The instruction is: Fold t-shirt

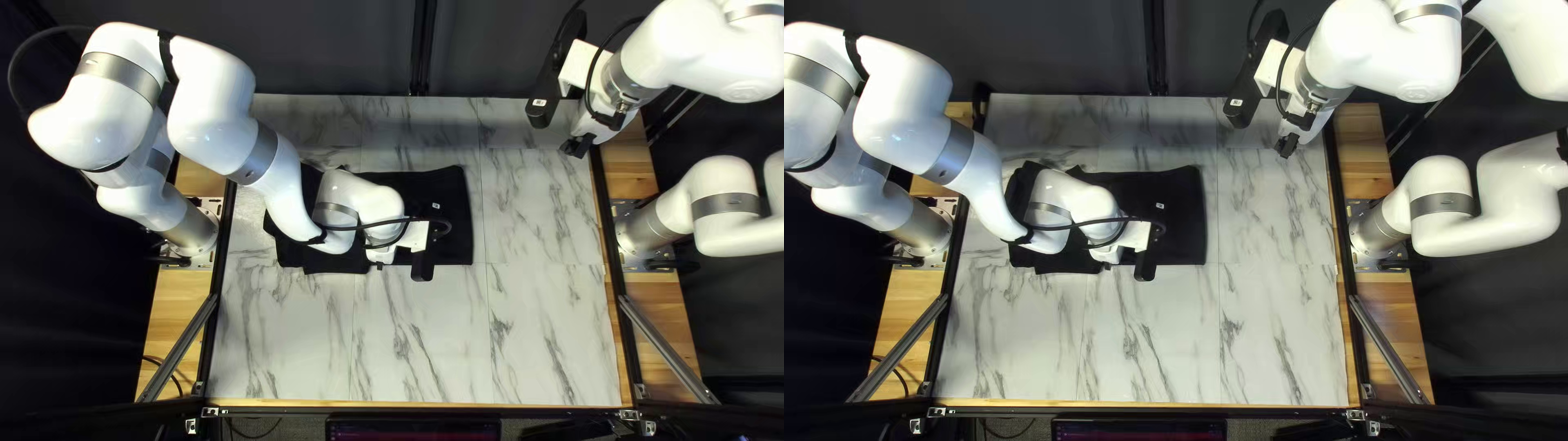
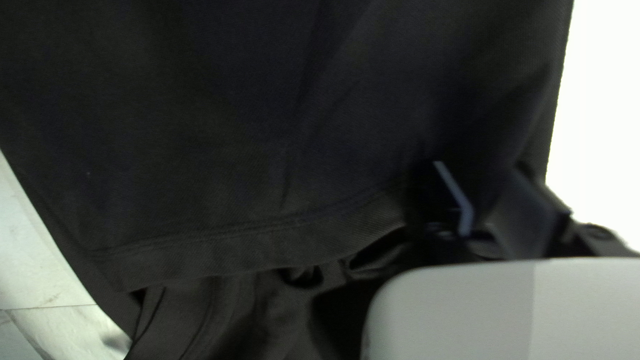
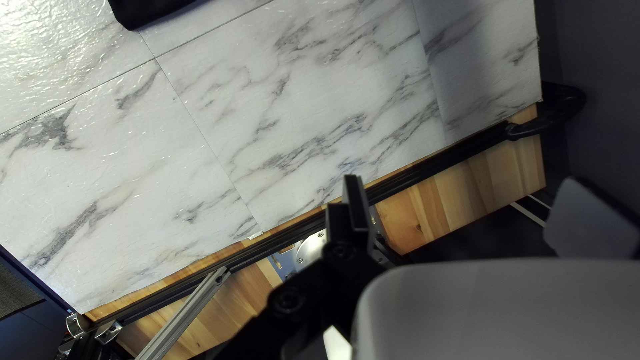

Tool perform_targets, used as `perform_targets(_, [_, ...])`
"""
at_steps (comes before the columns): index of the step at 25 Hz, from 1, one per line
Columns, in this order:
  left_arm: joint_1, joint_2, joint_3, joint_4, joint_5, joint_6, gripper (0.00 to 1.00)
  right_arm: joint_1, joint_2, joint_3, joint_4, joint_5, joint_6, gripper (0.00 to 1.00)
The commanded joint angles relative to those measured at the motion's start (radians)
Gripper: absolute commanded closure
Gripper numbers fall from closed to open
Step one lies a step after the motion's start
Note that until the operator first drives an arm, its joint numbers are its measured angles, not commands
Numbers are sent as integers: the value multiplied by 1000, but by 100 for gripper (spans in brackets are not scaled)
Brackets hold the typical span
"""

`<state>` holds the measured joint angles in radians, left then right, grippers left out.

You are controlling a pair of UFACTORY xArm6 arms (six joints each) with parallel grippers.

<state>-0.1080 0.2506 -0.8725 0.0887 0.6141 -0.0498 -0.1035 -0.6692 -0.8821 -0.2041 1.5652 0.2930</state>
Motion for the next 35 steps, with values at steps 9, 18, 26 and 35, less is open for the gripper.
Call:
perform_targets(9, [-47,-111,45,55,67,-92,100,0,0,0,0,0,0,0])
perform_targets(18, [-99,-166,65,102,116,-187,100,0,0,0,0,0,0,0])
perform_targets(26, [-87,-83,45,51,56,-117,0,0,0,0,0,0,0,0])
perform_targets(35, [-45,-140,79,-7,65,-12,0,0,0,0,0,0,0,0])
